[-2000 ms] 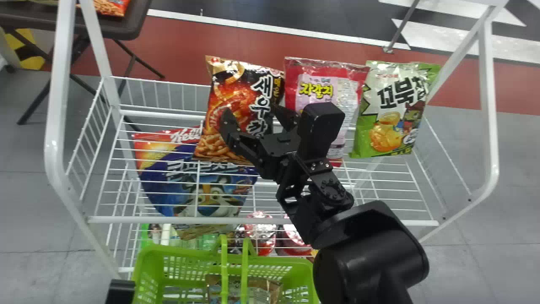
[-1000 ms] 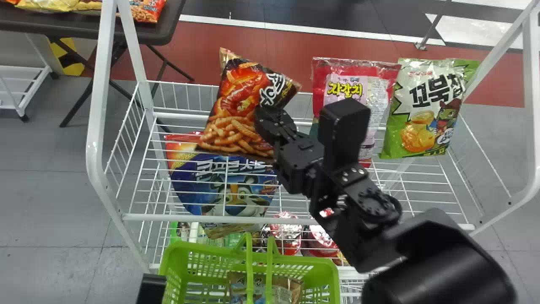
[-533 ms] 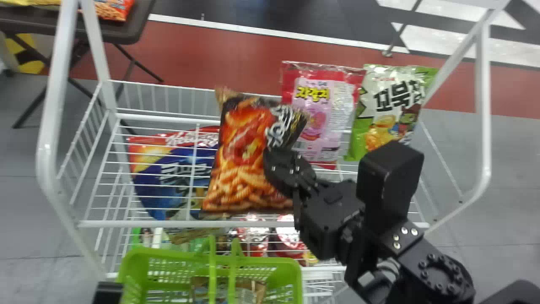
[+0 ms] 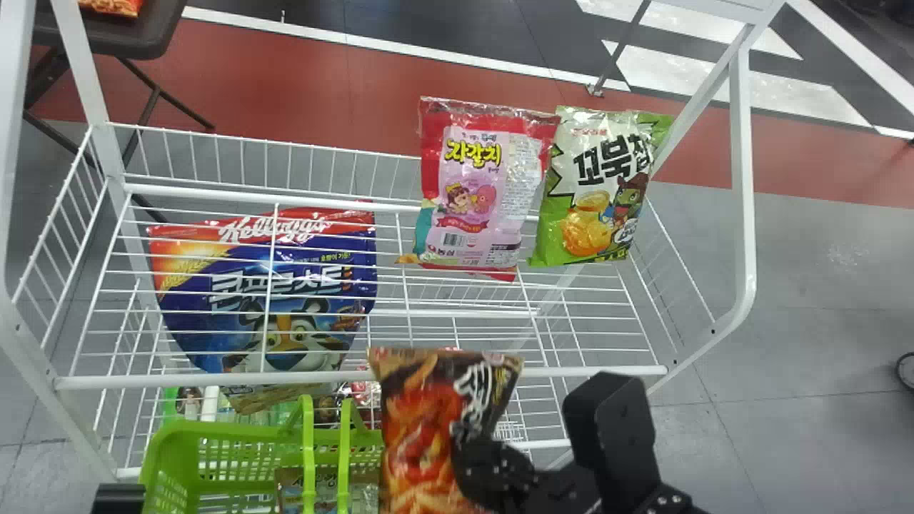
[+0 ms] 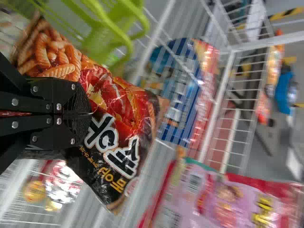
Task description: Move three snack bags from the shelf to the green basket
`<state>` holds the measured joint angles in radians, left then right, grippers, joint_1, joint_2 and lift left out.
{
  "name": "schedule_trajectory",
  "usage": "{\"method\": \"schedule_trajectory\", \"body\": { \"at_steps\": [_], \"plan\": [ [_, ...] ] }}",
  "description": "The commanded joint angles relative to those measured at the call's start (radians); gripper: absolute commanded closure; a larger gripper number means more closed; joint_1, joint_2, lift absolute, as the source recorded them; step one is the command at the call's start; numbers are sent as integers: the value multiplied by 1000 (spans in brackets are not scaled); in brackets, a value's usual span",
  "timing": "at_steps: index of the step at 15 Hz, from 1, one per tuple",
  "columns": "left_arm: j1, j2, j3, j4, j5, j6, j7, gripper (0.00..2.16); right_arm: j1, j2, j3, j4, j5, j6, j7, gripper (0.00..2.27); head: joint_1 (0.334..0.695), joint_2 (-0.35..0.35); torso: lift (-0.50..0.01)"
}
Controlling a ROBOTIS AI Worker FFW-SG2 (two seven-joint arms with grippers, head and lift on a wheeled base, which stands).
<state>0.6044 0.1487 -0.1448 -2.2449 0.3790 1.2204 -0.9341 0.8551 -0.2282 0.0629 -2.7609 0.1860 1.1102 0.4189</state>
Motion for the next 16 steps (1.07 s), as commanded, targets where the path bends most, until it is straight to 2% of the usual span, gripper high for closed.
{"method": "schedule_trajectory", "body": {
  "at_steps": [1, 5, 9, 11, 14, 16],
  "plan": [
    [0, -1, 1, 2, 0, 0, -2, 1953, 1, 9, 21, 50, 24, 49, 31, 2246, 695, -350, -48],
    [-3, -1, -2, 4, 1, 0, -2, 1956, -19, 10, 84, 159, -19, -9, 69, 2246, 695, -350, -48],
    [3, -3, -9, -4, 0, 0, -3, 1956, -65, 16, 127, 219, -37, -46, 75, 2246, 695, -350, -48],
    [8, -3, -10, -7, 0, 0, -3, 1956, -117, 24, 124, 290, -100, -3, 169, 2246, 695, -350, -48],
    [6, -3, -12, -12, -2, 3, -2, 1956, -143, 35, 117, 346, -112, -3, 248, 2246, 695, -350, -48],
    [6, -3, -19, -12, -6, 0, 6, 1953, -154, 38, 72, 345, -122, 58, 314, 2243, 695, -350, -48]
  ]
}}
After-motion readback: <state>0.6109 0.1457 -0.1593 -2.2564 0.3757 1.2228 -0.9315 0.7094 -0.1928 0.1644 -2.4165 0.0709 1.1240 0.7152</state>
